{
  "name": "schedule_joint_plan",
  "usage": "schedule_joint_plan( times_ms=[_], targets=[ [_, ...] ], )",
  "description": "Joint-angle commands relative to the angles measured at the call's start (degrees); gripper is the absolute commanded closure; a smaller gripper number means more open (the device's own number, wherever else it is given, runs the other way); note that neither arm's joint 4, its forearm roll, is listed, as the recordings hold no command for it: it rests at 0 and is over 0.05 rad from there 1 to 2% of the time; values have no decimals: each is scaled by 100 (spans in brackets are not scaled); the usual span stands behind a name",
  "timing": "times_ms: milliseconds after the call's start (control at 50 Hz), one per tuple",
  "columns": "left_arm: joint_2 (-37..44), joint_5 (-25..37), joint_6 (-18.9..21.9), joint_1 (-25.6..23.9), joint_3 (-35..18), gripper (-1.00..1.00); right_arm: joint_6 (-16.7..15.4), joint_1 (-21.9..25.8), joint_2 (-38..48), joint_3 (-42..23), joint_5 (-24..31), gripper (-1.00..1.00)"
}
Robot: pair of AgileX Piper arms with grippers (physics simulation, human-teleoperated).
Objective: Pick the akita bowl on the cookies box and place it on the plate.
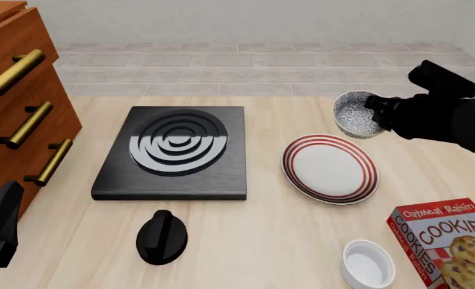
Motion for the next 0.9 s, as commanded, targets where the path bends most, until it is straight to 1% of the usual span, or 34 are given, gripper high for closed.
schedule_joint_plan(
  times_ms=[20,260,900],
  targets=[
    [0,0,0,0,0,-100,114,-21,359,-46,-235,100],
    [0,0,0,0,0,-100,141,65,730,-44,-441,100],
    [0,0,0,0,0,-100,53,44,1212,50,-662,100]
  ],
)
